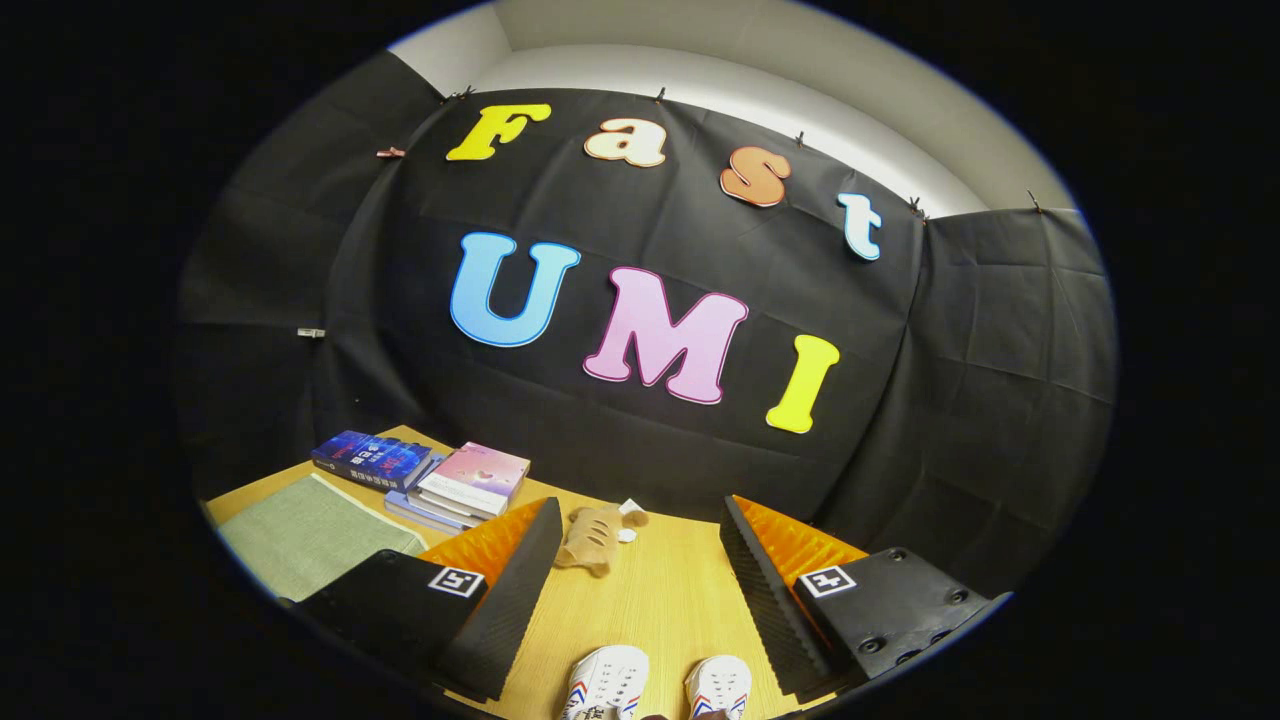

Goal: Open the storage box then place both shoes into the box .Put the left shoe in first, then the right shoe, with the right side of both shoes facing outward in a uniform manner.

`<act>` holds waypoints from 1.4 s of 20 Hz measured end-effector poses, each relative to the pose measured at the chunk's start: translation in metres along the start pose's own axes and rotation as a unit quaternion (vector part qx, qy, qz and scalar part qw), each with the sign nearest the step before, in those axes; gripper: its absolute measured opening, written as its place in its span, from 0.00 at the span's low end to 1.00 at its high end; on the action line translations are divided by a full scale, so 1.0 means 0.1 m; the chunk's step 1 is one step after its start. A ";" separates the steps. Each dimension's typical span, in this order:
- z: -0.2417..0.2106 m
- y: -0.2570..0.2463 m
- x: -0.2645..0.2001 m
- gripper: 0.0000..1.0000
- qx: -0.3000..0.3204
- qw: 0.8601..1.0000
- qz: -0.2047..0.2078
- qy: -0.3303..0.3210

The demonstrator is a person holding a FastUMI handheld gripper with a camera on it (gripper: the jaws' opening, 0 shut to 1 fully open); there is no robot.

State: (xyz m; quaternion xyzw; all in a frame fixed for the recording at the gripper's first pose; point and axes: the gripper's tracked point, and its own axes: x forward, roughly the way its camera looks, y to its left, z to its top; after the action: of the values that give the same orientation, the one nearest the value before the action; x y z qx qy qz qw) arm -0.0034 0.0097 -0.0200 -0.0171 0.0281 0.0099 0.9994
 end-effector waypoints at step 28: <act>-1.15 2.17 -0.36 0.98 0.461 0.624 0.524 0.354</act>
State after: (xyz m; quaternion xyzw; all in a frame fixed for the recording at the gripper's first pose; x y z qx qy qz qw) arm -0.0504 0.2219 -0.1401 0.4608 0.3844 0.5104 0.6159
